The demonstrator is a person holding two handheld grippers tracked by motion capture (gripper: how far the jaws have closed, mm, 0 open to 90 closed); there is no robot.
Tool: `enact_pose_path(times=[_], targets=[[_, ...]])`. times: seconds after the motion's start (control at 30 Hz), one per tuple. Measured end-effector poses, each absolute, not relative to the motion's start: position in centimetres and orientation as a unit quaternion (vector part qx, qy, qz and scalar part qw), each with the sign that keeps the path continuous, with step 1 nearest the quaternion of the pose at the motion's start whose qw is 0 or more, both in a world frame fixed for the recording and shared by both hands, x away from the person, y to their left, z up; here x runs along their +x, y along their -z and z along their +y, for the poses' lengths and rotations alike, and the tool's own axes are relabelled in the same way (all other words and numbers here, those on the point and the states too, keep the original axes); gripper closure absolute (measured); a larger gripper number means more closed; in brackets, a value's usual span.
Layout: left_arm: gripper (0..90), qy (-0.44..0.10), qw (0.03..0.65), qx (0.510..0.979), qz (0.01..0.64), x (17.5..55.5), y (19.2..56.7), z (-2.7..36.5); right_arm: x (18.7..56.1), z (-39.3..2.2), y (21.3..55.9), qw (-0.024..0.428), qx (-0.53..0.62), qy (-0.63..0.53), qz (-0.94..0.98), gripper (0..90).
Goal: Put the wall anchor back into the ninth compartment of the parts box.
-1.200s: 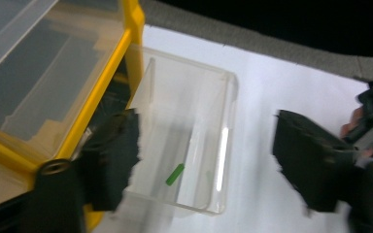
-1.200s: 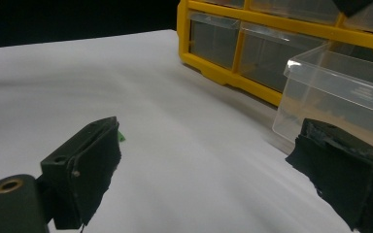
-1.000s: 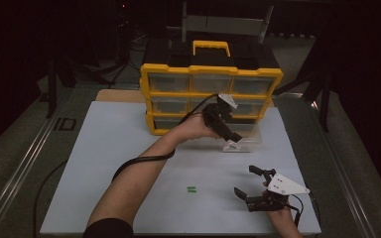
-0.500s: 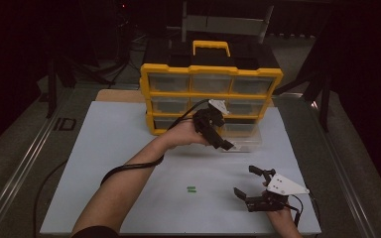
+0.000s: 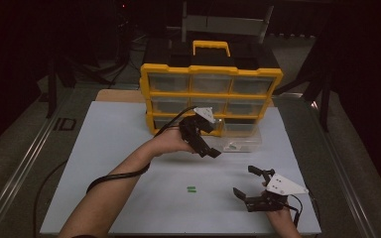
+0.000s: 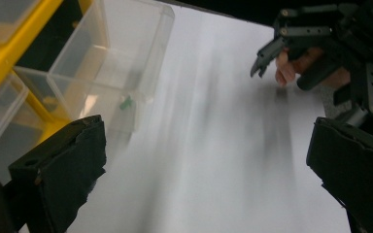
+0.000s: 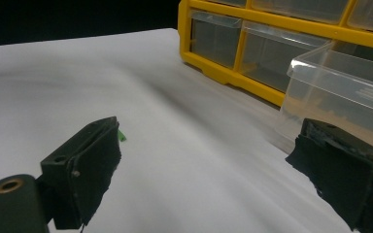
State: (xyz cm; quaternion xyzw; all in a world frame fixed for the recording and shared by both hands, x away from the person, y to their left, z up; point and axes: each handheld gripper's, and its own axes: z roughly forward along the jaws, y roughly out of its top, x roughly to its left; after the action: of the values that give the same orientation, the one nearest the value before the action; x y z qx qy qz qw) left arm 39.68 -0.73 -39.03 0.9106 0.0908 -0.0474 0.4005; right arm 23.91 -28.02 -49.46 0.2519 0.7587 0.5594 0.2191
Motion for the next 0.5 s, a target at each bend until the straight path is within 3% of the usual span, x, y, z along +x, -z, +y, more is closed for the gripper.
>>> enact_pose_path(times=[0.5], targets=[[1.4,0.046,0.404,0.908,0.103,37.9,40.3,2.2,23.9,-27.9,49.5,0.219,0.250,-0.558,0.761,9.0]])
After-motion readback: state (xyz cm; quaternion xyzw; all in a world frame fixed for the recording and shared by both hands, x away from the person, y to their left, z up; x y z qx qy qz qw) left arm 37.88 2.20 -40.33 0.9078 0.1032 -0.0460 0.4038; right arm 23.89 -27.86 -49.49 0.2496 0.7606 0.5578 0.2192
